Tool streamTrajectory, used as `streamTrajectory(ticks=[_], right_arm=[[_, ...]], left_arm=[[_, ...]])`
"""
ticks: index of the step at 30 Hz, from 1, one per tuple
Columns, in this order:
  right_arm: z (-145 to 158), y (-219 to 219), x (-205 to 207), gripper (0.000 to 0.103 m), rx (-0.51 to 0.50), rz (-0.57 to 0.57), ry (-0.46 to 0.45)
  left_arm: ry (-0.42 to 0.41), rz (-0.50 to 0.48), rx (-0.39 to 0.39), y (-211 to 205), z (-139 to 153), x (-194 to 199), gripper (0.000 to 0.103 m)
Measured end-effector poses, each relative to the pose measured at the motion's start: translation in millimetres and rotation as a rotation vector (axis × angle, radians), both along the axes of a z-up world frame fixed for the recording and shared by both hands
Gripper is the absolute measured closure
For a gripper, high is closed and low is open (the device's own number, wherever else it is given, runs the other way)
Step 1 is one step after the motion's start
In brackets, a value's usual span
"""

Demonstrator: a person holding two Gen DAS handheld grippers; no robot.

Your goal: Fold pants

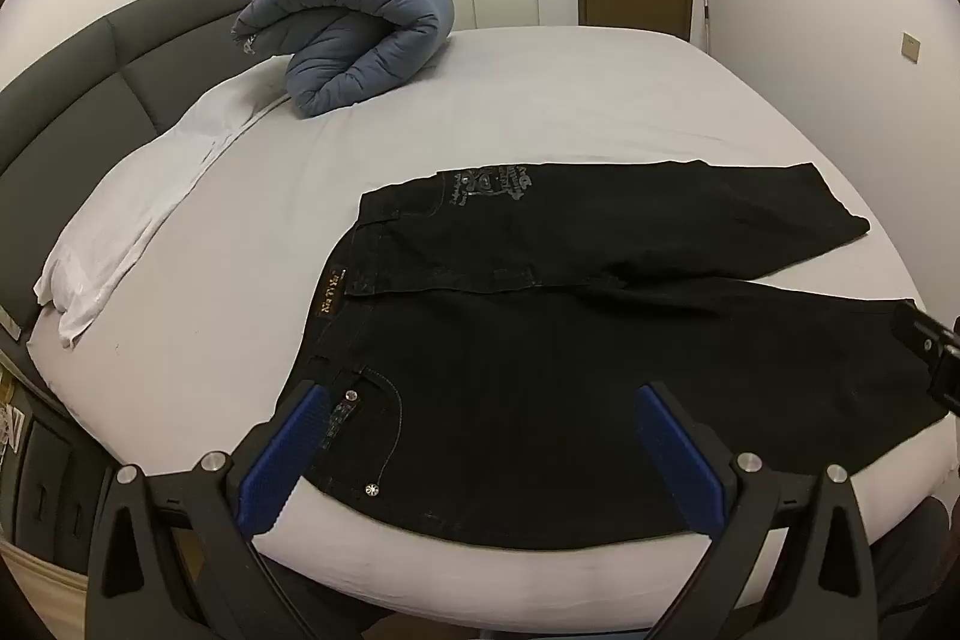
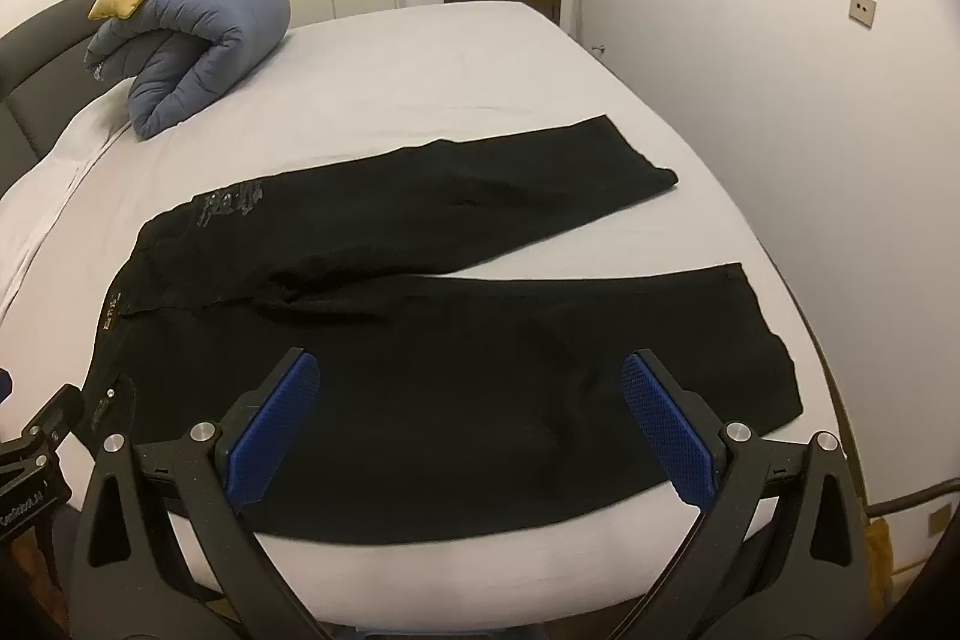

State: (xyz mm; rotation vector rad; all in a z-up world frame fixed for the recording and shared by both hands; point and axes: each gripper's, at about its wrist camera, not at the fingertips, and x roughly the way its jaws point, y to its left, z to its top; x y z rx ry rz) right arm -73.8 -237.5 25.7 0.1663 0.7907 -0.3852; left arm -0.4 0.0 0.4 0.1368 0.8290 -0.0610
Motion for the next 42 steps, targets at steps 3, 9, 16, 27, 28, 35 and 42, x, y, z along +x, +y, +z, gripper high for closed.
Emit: streamTrajectory(ticks=[3, 9, 16, 27, 28, 35, 42], right_arm=[[0.2, -0.2, 0.1, 0.000, 0.003, 0.004, 0.005], [-8.3, 17.4, -3.8, 0.000, -0.024, 0.017, 0.016], [-25.7, 42.0, 6.2, 0.000, -0.030, 0.046, 0.058], [-27.4, 43.0, 6.8, 0.000, -0.027, 0.065, 0.079], [-28.0, 43.6, 6.7, 0.000, -0.025, 0.066, 0.081], [-29.9, 44.2, 7.8, 0.000, -0.029, 0.077, 0.092], [-31.1, 46.5, 9.1, 0.000, -0.032, 0.082, 0.097]], left_arm=[[-0.011, 0.000, -0.001, -0.4, 1.4, -1.4, 0.000], [-0.011, 0.014, -0.010, 8.1, -1.3, -2.2, 0.000], [0.001, 0.028, -0.001, 13.1, -10.2, 3.1, 0.000], [0.004, 0.030, 0.015, 14.2, -22.0, 2.7, 0.000], [0.004, 0.031, 0.017, 14.6, -22.8, 2.4, 0.000], [0.007, 0.032, 0.010, 15.9, -26.7, 0.8, 0.000], [0.014, 0.037, 0.005, 16.7, -26.0, -0.8, 0.000]])
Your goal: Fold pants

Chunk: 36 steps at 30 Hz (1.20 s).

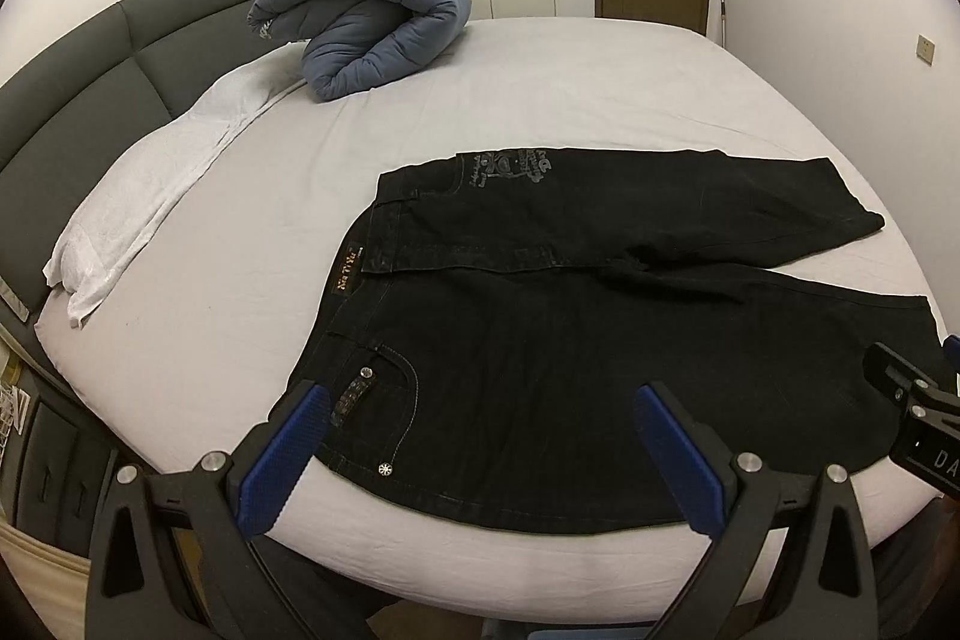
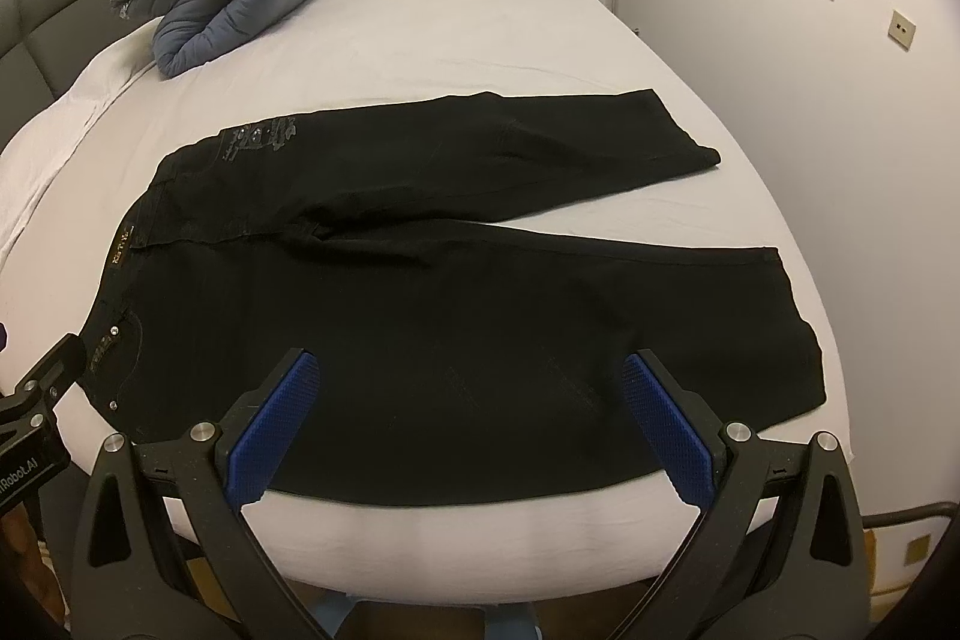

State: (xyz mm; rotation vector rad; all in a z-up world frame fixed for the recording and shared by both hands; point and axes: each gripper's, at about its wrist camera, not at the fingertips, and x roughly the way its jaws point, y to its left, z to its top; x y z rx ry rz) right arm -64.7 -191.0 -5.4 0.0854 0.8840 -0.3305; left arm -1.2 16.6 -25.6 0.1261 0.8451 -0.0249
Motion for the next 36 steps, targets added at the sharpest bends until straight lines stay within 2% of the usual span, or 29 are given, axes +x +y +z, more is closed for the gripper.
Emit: streamTrajectory(ticks=[36], right_arm=[[-8.9, 3.6, 3.6, 0.000, -0.012, 0.016, 0.026]], left_arm=[[0.029, 0.025, 0.000, -2.9, 1.3, -3.0, 0.000]])
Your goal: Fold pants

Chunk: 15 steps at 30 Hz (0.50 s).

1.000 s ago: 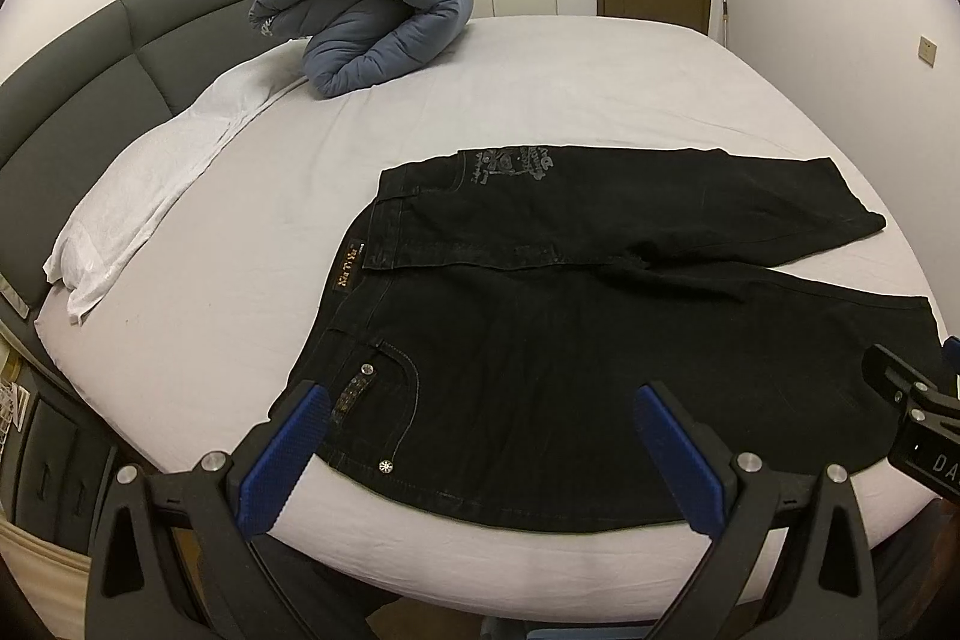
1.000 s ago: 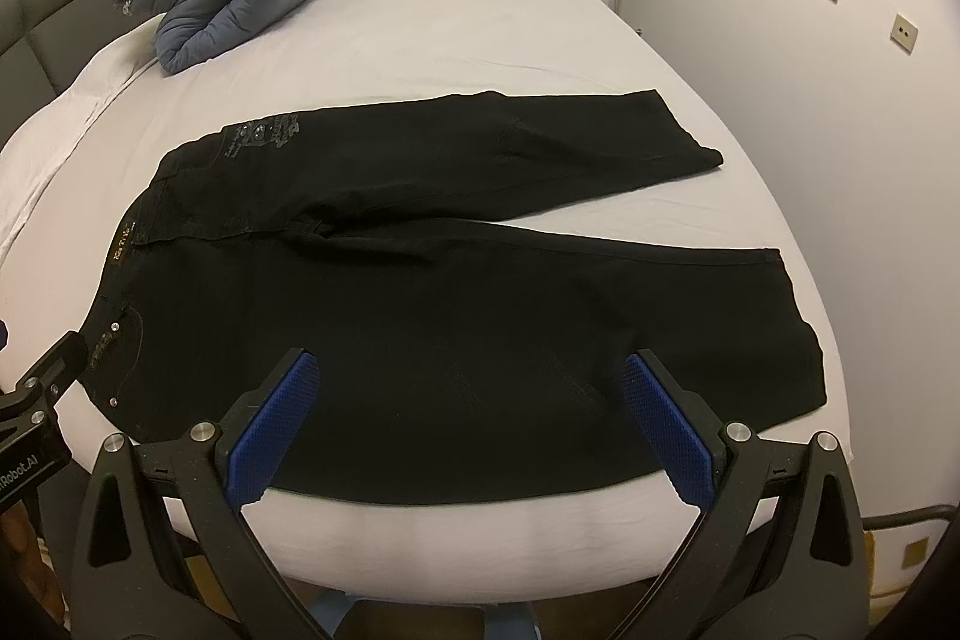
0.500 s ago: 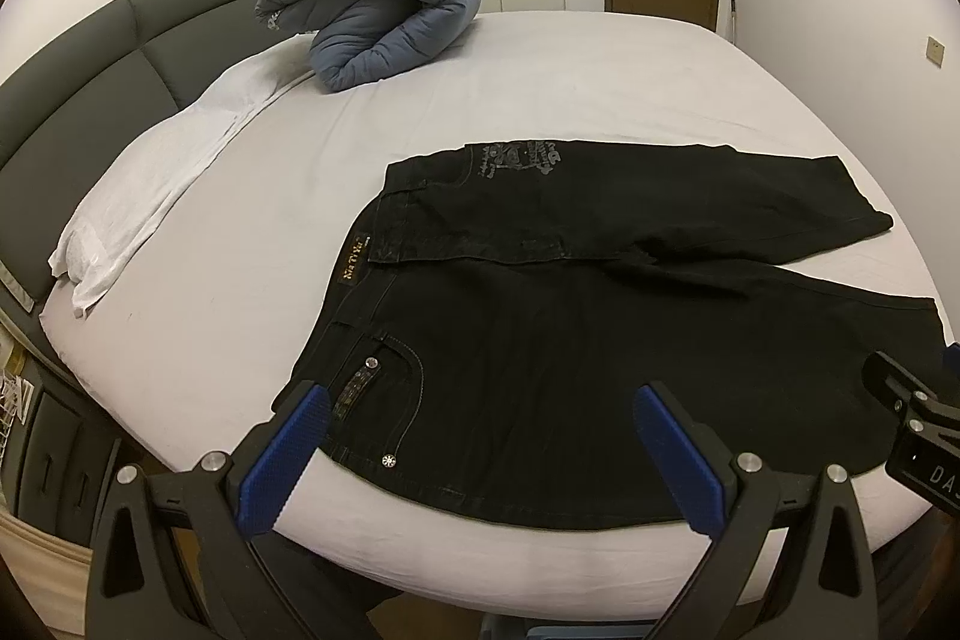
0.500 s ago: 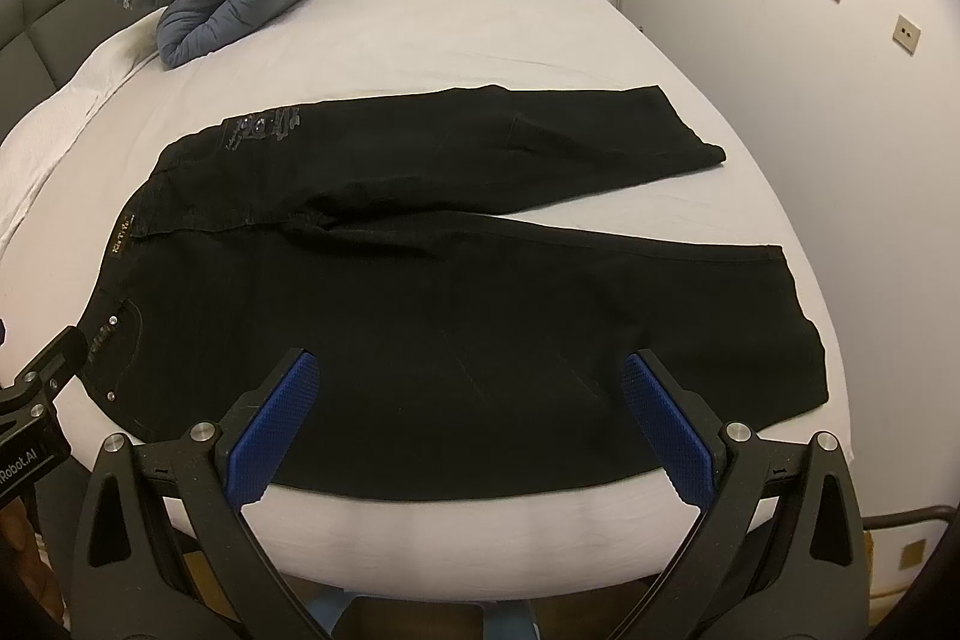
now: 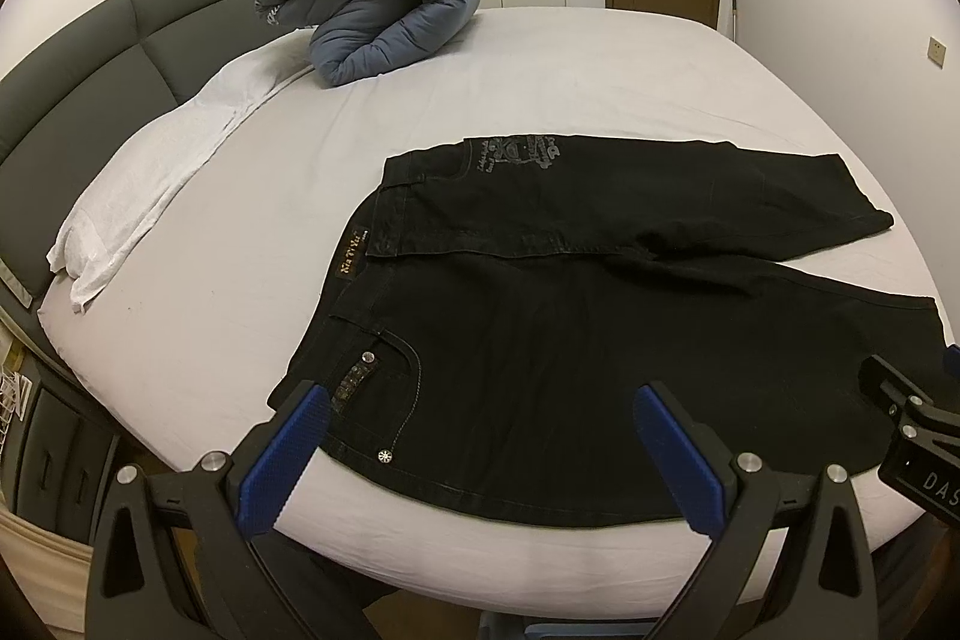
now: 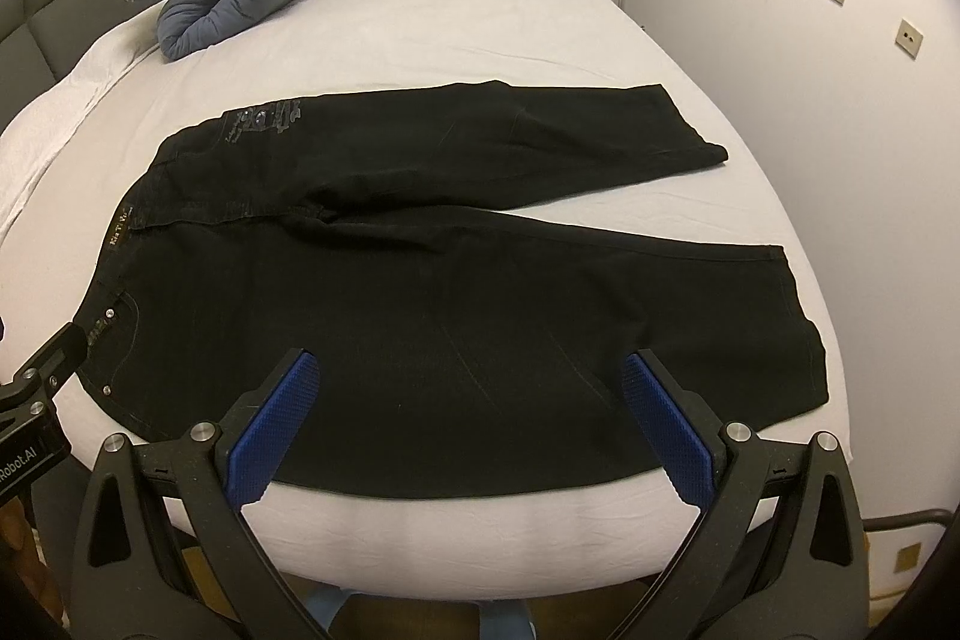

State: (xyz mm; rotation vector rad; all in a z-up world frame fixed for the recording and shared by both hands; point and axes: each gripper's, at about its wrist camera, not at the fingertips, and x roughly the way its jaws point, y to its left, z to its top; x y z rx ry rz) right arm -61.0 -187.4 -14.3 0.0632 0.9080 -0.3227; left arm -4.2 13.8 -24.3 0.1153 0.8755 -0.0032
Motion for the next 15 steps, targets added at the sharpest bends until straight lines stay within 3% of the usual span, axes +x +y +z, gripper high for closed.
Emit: streamTrajectory(ticks=[15], right_arm=[[-7.2, 0.1, 6.7, 0.000, 0.007, 0.010, 0.019]], left_arm=[[0.018, -0.003, -0.028, 6.2, -5.3, 7.2, 0.000]])
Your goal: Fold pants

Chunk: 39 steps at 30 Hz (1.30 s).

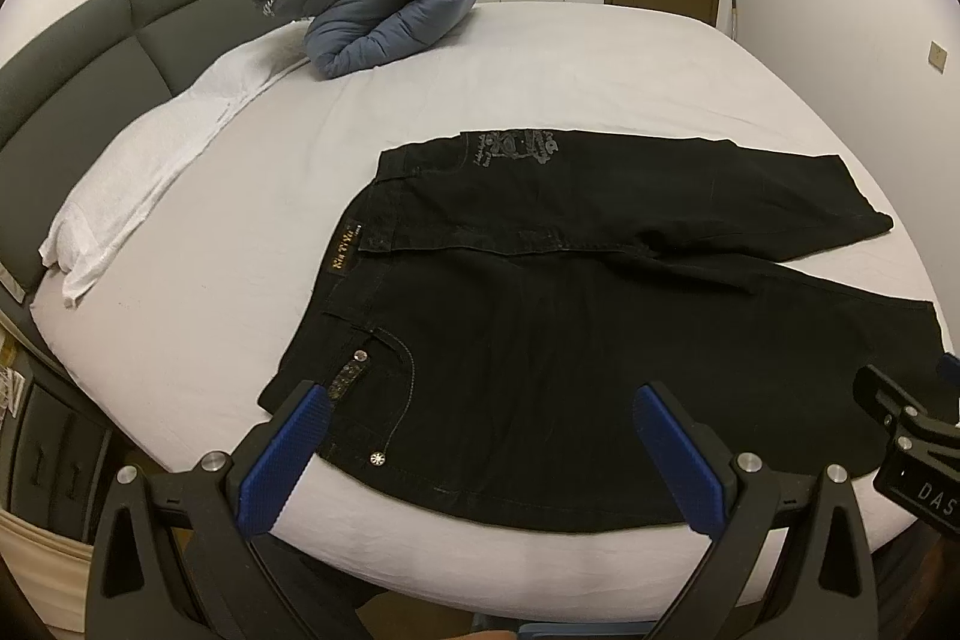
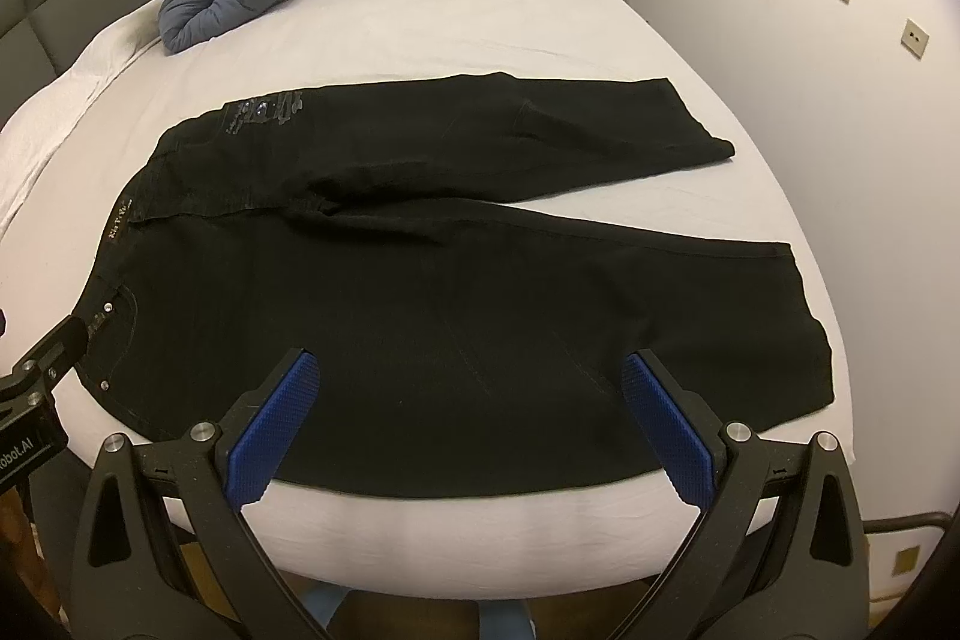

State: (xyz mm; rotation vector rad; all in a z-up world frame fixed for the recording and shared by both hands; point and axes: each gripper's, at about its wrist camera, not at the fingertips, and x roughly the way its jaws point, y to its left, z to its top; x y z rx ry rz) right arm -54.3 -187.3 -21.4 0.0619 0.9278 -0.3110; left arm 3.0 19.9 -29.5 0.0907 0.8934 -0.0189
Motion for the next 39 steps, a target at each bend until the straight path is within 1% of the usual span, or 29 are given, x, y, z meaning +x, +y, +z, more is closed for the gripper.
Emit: streamTrajectory(ticks=[4, 8, 11, 13, 14, 15, 16, 17, 18, 19, 20, 21, 22, 23, 24, 26, 27, 29, 31, 34, 35, 37, 38, 39], right_arm=[[-6.2, -1.3, 9.0, 0.000, -0.003, 0.007, 0.020], [-16.2, -3.4, 27.8, 0.000, 0.014, 0.027, 0.048], [-23.6, -7.4, 52.0, 0.000, 0.034, 0.066, 0.069], [-27.3, -13.2, 77.9, 0.000, 0.076, 0.131, 0.086], [-27.6, -16.6, 90.5, 0.000, 0.098, 0.157, 0.089], [-27.2, -21.1, 104.2, 0.000, 0.119, 0.183, 0.092], [-26.2, -26.8, 121.1, 0.000, 0.141, 0.214, 0.095], [-24.3, -32.9, 139.7, 0.000, 0.166, 0.253, 0.095], [-22.4, -38.9, 158.6, 0.000, 0.198, 0.299, 0.097], [-21.2, -43.6, 175.3, 0.000, 0.224, 0.341, 0.101], [-20.4, -49.7, 196.4, 0.000, 0.246, 0.385, 0.108], [-19.1, -53.5, 214.9, 0.000, 0.250, 0.419, 0.111], [-18.2, -57.2, 237.1, 0.002, 0.237, 0.462, 0.109], [-16.7, -59.7, 254.6, 0.007, 0.221, 0.490, 0.106], [-16.3, -62.2, 271.3, 0.010, 0.205, 0.520, 0.102], [-19.5, -66.5, 304.7, 0.022, 0.182, 0.578, 0.103], [-22.4, -67.6, 320.0, 0.024, 0.164, 0.604, 0.104], [-26.9, -68.9, 342.4, 0.027, 0.125, 0.652, 0.103], [-34.8, -69.0, 363.2, 0.028, 0.095, 0.698, 0.102], [-47.2, -69.7, 382.0, 0.029, 0.113, 0.738, 0.118], [-50.4, -68.8, 385.3, 0.029, 0.116, 0.747, 0.120], [-58.3, -66.7, 395.2, 0.029, 0.119, 0.763, 0.129], [-61.7, -66.0, 399.4, 0.029, 0.115, 0.767, 0.130], [-64.4, -65.0, 402.2, 0.029, 0.112, 0.769, 0.131]], left_arm=[[0.012, -0.002, -0.007, 2.9, -4.9, 12.0, 0.000], [0.020, -0.011, -0.023, 6.0, -10.3, 33.4, 0.000], [0.054, -0.079, -0.118, 12.1, -16.6, 63.7, 0.000], [0.084, -0.139, -0.200, 18.3, -21.9, 90.1, 0.000], [0.080, -0.184, -0.244, 21.2, -23.9, 106.0, 0.000], [0.082, -0.206, -0.246, 21.3, -25.0, 119.6, 0.000], [0.094, -0.219, -0.217, 20.2, -26.5, 133.7, 0.000], [0.131, -0.244, -0.161, 17.9, -29.3, 154.4, 0.000], [0.154, -0.263, -0.123, 14.7, -31.3, 174.2, 0.000], [0.149, -0.270, -0.103, 16.1, -30.1, 191.8, 0.000], [0.127, -0.270, -0.090, 18.5, -27.1, 207.5, 0.000], [0.091, -0.284, -0.065, 21.4, -23.3, 232.4, 0.000], [0.077, -0.298, -0.040, 21.6, -22.0, 248.8, 0.000], [0.078, -0.320, 0.002, 21.3, -23.1, 276.3, 0.000], [0.091, -0.342, 0.018, 20.9, -26.0, 296.5, 0.000], [0.138, -0.394, 0.027, 21.5, -34.6, 333.0, 0.000], [0.164, -0.425, 0.031, 23.8, -41.7, 351.1, 0.000], [0.223, -0.471, 0.076, 20.5, -60.2, 385.2, 0.000], [0.262, -0.498, 0.105, 15.0, -75.4, 407.6, 0.000], [0.333, -0.540, 0.120, 11.0, -99.9, 428.9, 0.000], [0.363, -0.558, 0.117, 8.8, -108.2, 432.1, 0.000], [0.442, -0.598, 0.158, 3.8, -131.4, 432.8, 0.000], [0.459, -0.614, 0.179, 2.5, -138.9, 431.1, 0.000], [0.458, -0.627, 0.168, 4.0, -143.2, 429.5, 0.000]])
